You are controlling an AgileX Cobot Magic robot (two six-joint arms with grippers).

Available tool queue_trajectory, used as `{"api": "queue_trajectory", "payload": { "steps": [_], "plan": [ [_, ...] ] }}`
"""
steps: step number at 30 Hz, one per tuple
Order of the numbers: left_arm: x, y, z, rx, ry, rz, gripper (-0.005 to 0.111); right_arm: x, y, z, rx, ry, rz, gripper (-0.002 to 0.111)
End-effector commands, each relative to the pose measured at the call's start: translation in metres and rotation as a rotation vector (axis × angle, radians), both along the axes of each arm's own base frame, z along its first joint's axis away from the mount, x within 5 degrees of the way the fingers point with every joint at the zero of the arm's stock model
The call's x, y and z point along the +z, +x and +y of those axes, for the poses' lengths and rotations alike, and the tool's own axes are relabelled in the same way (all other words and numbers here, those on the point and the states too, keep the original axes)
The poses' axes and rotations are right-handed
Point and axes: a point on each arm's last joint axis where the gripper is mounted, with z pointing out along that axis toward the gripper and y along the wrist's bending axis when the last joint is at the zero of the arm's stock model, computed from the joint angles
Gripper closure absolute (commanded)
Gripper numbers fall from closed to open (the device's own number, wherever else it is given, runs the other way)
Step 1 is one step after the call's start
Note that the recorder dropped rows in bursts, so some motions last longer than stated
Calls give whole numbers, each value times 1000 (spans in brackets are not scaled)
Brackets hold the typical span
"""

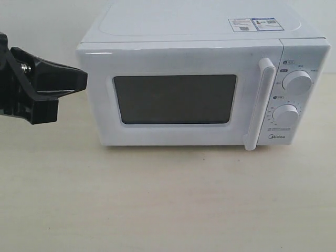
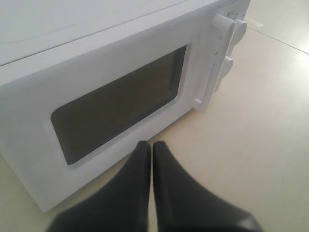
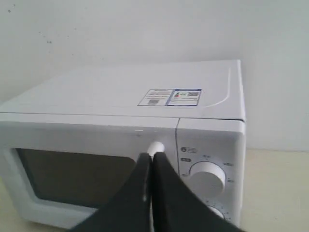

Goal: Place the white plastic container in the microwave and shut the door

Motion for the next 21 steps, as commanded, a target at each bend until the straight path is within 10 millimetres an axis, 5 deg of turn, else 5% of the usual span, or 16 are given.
{"api": "queue_trajectory", "payload": {
  "steps": [1,13,21],
  "plan": [
    [-1,-1,-1,-2,-6,5,103,-16,-21,-7,-30,-36,-33,109],
    [-1,-1,-1,-2,-6,5,103,-88,-55,-15,-77,-59,-73,109],
    [-1,-1,-1,1,-8,4,103,-105,-61,-18,-113,-56,-87,109]
  ]
}}
